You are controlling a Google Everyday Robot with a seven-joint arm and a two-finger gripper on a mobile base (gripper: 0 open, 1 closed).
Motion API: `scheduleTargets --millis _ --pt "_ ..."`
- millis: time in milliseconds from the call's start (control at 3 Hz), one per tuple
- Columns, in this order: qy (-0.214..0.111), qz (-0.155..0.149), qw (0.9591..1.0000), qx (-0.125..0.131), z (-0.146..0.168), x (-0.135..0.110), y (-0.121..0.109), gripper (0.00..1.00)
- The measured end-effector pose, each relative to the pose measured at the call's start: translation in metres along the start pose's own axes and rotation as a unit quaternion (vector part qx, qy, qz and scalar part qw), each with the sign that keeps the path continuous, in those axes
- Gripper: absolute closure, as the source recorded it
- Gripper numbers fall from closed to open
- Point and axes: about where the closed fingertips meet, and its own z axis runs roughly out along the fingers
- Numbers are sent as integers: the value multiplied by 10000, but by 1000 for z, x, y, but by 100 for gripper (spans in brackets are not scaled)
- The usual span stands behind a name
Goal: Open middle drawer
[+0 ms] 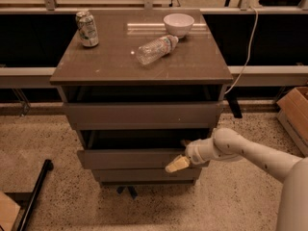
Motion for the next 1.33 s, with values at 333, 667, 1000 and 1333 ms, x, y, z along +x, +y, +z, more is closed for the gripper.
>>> scheduleTargets --millis 333,667,1000,1333 --pt "0 0 10000 0 -1 -1 0 41" --pt "1 0 10000 0 -2 -2 1 66" --pt "1 0 10000 0 -4 -4 1 89" --pt "1 0 10000 -1 -5 -5 1 100"
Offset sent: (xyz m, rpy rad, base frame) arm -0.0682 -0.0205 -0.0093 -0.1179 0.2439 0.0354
